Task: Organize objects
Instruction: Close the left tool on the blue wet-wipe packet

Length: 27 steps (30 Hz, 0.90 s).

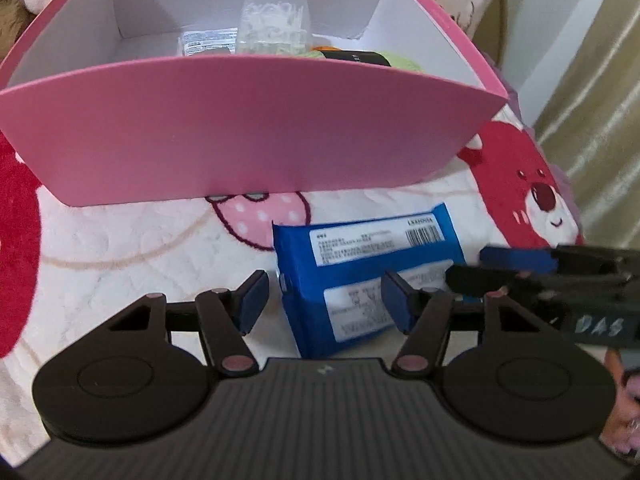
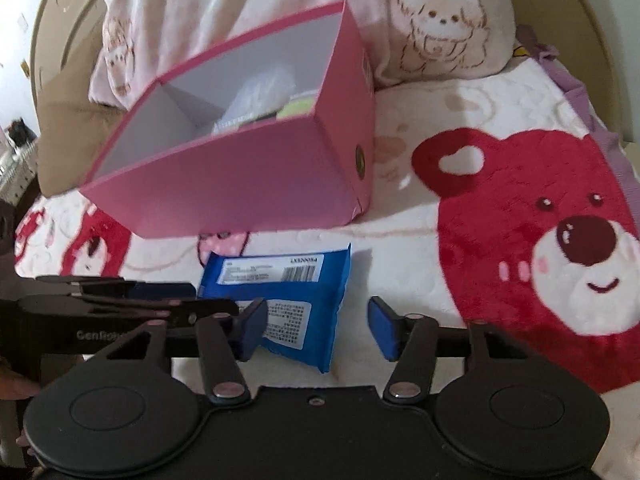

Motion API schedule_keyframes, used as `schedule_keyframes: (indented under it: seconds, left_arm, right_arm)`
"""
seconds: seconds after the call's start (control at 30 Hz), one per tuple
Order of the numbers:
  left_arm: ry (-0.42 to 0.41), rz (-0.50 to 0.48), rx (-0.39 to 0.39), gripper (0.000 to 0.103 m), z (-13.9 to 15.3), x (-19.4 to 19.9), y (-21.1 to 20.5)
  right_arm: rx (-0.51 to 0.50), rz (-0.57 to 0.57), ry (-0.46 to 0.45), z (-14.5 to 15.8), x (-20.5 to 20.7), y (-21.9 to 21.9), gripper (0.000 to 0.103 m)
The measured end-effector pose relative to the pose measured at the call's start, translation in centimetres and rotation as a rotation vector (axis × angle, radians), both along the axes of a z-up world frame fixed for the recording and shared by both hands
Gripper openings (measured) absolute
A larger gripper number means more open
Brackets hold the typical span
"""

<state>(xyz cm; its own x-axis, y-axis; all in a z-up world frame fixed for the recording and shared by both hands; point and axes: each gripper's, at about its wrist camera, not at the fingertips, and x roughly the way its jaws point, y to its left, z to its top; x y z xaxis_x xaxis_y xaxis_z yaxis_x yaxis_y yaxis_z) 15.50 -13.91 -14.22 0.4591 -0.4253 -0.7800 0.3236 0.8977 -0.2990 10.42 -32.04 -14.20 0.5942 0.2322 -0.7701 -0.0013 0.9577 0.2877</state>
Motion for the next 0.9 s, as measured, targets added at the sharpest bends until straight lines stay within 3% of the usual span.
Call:
schedule_keyframes:
  seconds: [0.13, 0.2, 0.27, 0.37, 0.6, 0.73, 0.9]
  left_arm:
    - [0.004, 0.034, -0.021, 0.062, -0.5, 0.0, 0.4]
    - [0.022, 0.054, -0.057, 0.061, -0.9, 0.0, 0.9]
    - [0.028, 0.055, -0.069, 0.061, -1.1, 0.0, 1.2]
    - [0.032, 0.049, -0.068, 0.059, -1.0, 0.0, 1.1]
    - [0.073, 0.034, -0.107, 0.041, -0.8, 0.2, 1.4]
    - [0.097, 0.037, -0.132, 0.040, -0.6, 0.2, 1.8]
    - [0.179, 0.062, -0.151, 0.039, 0.1, -0.2, 2.6]
  right_arm:
    - [0.004, -0.002, 0.009, -0.8, 0.2, 0.1, 0.045]
    - [0.026, 0.006, 0.009, -0.8, 0.2, 0.0, 0.036]
    - [0.031, 0.003, 0.018, -1.0, 0.2, 0.1, 0.035]
    - [0.028, -0.004, 0.024, -1.1, 0.2, 0.2, 0.035]
    - [0.084, -0.042, 0.049, -1.8, 0.6, -0.4, 0.036]
    - [0.158, -0.072, 0.063, -1.8, 0.3, -0.6, 0.037]
    - [0.165, -0.052, 0.082, -1.1, -0.5, 0.5, 0.039]
